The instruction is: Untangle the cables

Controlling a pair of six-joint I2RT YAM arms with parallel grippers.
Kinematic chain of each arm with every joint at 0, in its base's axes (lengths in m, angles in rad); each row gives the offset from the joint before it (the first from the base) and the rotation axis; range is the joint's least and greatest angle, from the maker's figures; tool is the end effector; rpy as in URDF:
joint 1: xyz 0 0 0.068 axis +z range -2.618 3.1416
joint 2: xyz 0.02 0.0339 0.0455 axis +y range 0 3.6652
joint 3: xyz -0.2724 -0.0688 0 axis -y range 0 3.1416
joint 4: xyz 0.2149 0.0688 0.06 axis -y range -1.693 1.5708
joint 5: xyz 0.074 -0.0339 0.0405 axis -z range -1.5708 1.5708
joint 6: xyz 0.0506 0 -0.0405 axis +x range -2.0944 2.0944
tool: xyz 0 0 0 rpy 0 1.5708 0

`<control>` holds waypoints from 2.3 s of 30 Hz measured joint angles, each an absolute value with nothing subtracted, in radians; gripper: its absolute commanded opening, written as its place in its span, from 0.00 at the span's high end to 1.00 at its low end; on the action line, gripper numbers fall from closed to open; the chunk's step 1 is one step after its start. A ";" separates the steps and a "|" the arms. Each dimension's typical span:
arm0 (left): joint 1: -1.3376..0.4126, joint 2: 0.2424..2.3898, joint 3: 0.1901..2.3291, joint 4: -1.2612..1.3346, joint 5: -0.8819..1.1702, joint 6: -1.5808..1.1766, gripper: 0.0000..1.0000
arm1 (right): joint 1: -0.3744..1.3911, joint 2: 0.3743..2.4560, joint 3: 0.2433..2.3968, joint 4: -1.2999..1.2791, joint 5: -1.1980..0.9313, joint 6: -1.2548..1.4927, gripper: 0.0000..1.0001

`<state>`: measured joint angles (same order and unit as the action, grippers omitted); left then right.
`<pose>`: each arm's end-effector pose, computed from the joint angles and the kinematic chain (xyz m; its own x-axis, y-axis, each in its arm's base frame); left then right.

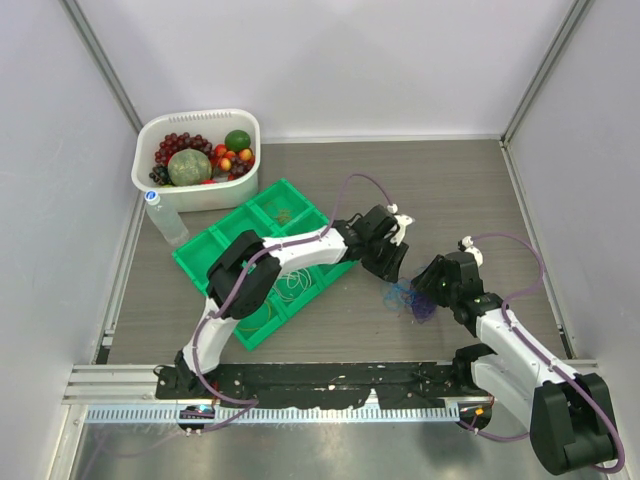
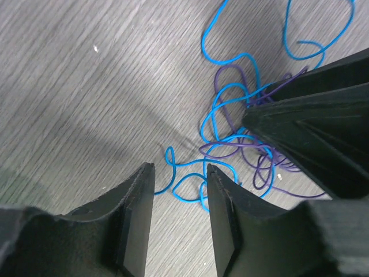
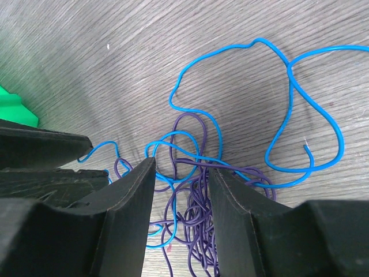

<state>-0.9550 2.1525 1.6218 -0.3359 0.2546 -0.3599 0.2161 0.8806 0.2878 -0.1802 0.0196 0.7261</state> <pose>0.2582 -0.3869 0.1904 -0.7234 0.4323 -0.5383 0.6725 0.6177 -0.4077 0.1443 0.0307 0.1663 -0.6433 0.5384 -0.5444 0.3028 0.8319 0.4650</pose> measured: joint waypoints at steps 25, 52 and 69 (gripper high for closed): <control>-0.962 1.737 1.430 -0.444 -0.047 -0.263 1.00 | 0.216 0.952 0.317 -0.184 0.049 0.709 0.52; -0.968 0.857 1.529 -0.442 -0.830 0.083 1.00 | 0.204 1.055 0.382 -0.197 0.156 0.745 0.53; -0.836 1.040 1.494 -0.477 -0.937 0.116 1.00 | 0.200 1.046 0.378 -0.202 0.147 0.736 0.53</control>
